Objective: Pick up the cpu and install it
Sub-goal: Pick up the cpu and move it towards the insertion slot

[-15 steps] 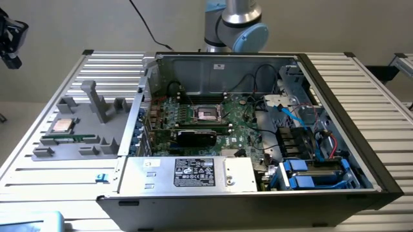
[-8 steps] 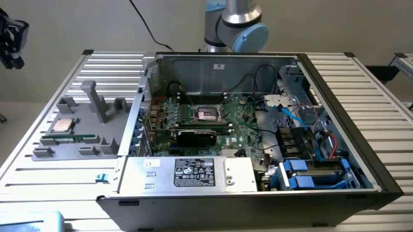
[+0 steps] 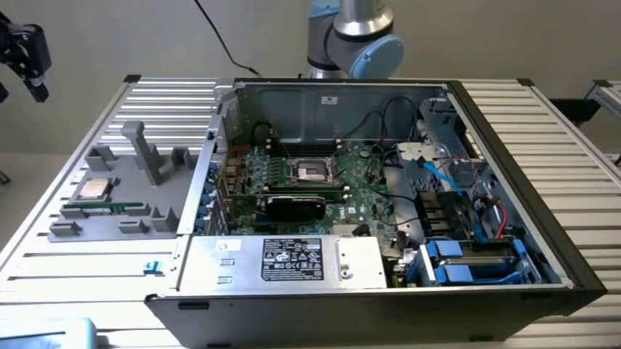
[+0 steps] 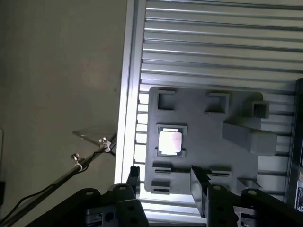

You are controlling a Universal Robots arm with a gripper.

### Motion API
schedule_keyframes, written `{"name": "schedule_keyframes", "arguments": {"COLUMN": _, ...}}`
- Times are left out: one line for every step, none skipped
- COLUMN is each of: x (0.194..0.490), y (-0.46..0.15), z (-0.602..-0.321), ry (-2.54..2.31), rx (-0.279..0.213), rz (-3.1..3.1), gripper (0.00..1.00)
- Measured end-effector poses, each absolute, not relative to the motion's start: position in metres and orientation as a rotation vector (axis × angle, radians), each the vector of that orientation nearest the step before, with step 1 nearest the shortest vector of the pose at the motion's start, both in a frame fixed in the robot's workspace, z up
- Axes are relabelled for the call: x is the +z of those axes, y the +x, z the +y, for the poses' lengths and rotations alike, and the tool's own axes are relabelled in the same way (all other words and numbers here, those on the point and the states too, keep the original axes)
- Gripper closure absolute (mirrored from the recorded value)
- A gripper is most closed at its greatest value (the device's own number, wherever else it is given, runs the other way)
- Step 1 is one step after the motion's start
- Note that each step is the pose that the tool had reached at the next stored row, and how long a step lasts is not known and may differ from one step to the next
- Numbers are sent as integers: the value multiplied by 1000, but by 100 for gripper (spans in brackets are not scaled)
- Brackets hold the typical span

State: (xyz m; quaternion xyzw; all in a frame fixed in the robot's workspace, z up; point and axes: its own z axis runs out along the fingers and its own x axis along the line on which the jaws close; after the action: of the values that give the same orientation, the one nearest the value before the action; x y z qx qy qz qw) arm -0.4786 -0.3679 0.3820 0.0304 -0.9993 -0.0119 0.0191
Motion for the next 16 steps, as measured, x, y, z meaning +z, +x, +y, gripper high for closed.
{"name": "schedule_keyframes", "arguments": {"x": 382, "y": -479, "z": -368, "ry": 94, "rx": -37, "rz": -3102, "gripper": 41}}
{"name": "schedule_keyframes", "arguments": {"x": 382, "y": -479, "z": -368, "ry": 94, "rx": -37, "rz": -3102, "gripper": 36}}
{"name": "schedule_keyframes", "arguments": {"x": 382, "y": -479, "z": -368, "ry": 94, "rx": -37, "rz": -3102, "gripper": 36}}
{"name": "schedule_keyframes", "arguments": {"x": 382, "y": -479, "z": -368, "ry": 94, "rx": -37, "rz": -3102, "gripper": 36}}
{"name": "schedule_keyframes", "arguments": {"x": 382, "y": -479, "z": -368, "ry": 94, "rx": -37, "rz": -3102, "gripper": 29}}
{"name": "schedule_keyframes", "arguments": {"x": 380, "y": -479, "z": -368, "ry": 94, "rx": -37, "rz": -3103, "gripper": 29}}
{"name": "schedule_keyframes", "arguments": {"x": 379, "y": -479, "z": -368, "ry": 94, "rx": -37, "rz": -3103, "gripper": 29}}
{"name": "schedule_keyframes", "arguments": {"x": 377, "y": -479, "z": -368, "ry": 94, "rx": -37, "rz": -3103, "gripper": 29}}
{"name": "schedule_keyframes", "arguments": {"x": 375, "y": -479, "z": -368, "ry": 94, "rx": -37, "rz": -3103, "gripper": 29}}
{"name": "schedule_keyframes", "arguments": {"x": 373, "y": -479, "z": -369, "ry": 94, "rx": -37, "rz": -3103, "gripper": 29}}
{"name": "schedule_keyframes", "arguments": {"x": 372, "y": -478, "z": -369, "ry": 94, "rx": -37, "rz": -3103, "gripper": 29}}
{"name": "schedule_keyframes", "arguments": {"x": 370, "y": -479, "z": -370, "ry": 94, "rx": -37, "rz": -3103, "gripper": 29}}
{"name": "schedule_keyframes", "arguments": {"x": 368, "y": -479, "z": -370, "ry": 94, "rx": -36, "rz": -3103, "gripper": 29}}
{"name": "schedule_keyframes", "arguments": {"x": 366, "y": -479, "z": -371, "ry": 94, "rx": -36, "rz": -3103, "gripper": 29}}
{"name": "schedule_keyframes", "arguments": {"x": 365, "y": -479, "z": -371, "ry": 94, "rx": -35, "rz": -3103, "gripper": 29}}
{"name": "schedule_keyframes", "arguments": {"x": 363, "y": -479, "z": -372, "ry": 94, "rx": -34, "rz": -3103, "gripper": 29}}
